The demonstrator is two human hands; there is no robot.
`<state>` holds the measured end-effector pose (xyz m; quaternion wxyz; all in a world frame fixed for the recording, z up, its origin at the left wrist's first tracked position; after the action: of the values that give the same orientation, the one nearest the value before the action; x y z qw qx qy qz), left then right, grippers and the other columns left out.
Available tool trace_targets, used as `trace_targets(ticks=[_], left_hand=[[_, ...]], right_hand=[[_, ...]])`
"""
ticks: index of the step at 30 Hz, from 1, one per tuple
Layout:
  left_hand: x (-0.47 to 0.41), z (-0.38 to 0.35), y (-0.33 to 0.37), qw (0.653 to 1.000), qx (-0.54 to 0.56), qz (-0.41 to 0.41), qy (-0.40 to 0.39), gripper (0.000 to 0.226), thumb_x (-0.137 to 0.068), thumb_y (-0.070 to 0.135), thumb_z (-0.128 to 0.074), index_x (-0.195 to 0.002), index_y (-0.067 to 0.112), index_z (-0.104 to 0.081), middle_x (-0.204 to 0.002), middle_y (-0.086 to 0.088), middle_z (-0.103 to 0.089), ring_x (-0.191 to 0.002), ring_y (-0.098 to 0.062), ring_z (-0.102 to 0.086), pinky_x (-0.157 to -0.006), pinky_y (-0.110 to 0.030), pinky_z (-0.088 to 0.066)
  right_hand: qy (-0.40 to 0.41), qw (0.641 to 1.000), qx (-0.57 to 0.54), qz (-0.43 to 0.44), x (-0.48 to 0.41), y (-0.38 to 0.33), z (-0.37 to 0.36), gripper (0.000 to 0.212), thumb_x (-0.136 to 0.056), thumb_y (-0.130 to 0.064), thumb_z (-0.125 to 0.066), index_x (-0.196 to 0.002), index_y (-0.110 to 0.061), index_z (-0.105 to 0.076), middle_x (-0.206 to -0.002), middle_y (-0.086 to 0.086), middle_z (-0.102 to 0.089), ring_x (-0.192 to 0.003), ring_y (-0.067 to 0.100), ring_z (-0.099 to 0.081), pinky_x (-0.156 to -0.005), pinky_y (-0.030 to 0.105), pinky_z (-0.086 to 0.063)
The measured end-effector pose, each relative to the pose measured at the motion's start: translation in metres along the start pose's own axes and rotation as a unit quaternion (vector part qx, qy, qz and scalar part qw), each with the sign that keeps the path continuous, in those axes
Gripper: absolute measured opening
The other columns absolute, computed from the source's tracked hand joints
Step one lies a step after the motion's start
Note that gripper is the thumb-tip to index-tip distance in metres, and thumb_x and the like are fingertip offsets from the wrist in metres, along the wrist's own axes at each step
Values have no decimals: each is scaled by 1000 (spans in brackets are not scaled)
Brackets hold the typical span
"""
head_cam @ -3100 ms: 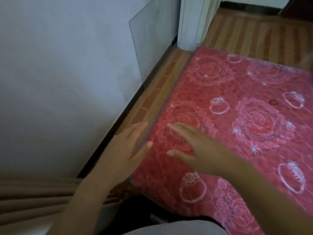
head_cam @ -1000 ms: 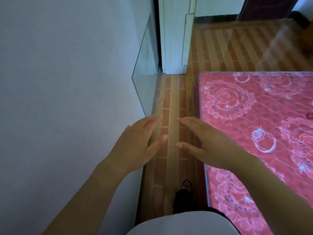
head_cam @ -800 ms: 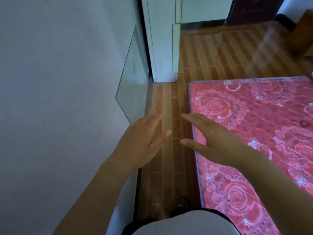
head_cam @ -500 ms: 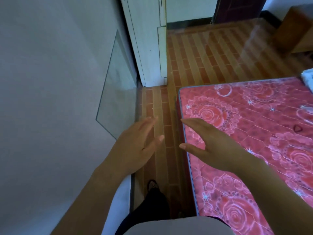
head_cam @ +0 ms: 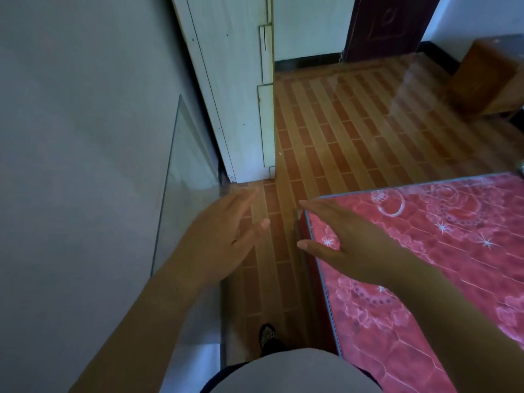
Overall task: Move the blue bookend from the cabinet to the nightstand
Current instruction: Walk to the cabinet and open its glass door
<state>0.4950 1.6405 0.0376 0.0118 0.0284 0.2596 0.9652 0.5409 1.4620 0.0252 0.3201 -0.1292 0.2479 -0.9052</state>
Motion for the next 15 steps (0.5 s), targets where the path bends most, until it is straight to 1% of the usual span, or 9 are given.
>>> trace_targets(ticks=[2,4,7,10,12,14,15], left_hand=[[-31,16,-16,1000,-10,-6,11,65,-84,57,-25,-143,30,-20,-152,7,-25,-138,-9,-22,-113,-32,-19],[-57,24,-28,1000,-10,-10,8,64,-86,59,-25,-143,31,-19,-152,7,-24,-138,-9,-21,-113,-32,-18],[-86,29,-43,1000,0,-12,-5,59,-90,53,-30,-143,30,-19,-151,9,-24,-136,-5,-21,-109,-25,-17],[-115,34,-64,1000,4,-9,-15,56,-92,50,-34,-143,30,-21,-150,11,-25,-130,3,-21,-103,-18,-14],[-140,37,-80,1000,7,4,-22,58,-91,53,-33,-143,29,-21,-151,10,-25,-134,-1,-22,-105,-20,-15],[-168,39,-97,999,8,23,-33,61,-89,54,-31,-143,28,-20,-152,9,-23,-137,-6,-21,-112,-26,-17],[-178,41,-102,999,4,29,-36,63,-88,54,-30,-144,28,-20,-152,8,-23,-138,-7,-21,-114,-30,-18]], right_hand=[[4,1000,-2,-4,-34,0,6,72,-79,-61,-40,-141,-31,-21,-150,-6,-26,-132,16,-33,-104,33,-30],[7,1000,-10,-8,-64,2,10,68,-82,-56,-46,-141,-33,-21,-150,-7,-26,-130,15,-36,-102,31,-29],[1,999,-33,-12,-102,6,15,66,-83,-54,-48,-140,-35,-22,-150,-9,-25,-134,13,-28,-105,32,-27],[-6,999,-45,-16,-144,13,21,65,-83,-51,-49,-140,-34,-22,-150,-10,-25,-135,12,-26,-107,33,-26],[-12,999,-50,-10,-173,19,24,65,-83,-52,-48,-140,-33,-23,-149,-12,-26,-133,7,-26,-107,31,-26],[-12,998,-59,3,-204,27,26,63,-83,-51,-48,-139,-34,-25,-148,-12,-27,-127,1,-26,-101,23,-25],[-22,998,-54,4,-215,29,25,62,-84,-51,-49,-139,-34,-25,-148,-12,-27,-127,2,-27,-98,21,-23]])
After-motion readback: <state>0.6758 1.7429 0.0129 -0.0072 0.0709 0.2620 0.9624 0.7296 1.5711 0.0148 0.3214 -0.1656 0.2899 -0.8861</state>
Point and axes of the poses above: each hand's wrist, its own x-axis away from the middle knuckle, its own z-axis out of the back of the hand, y = z × x, the point moved 5 cm from there along -x, towards the middle knuckle
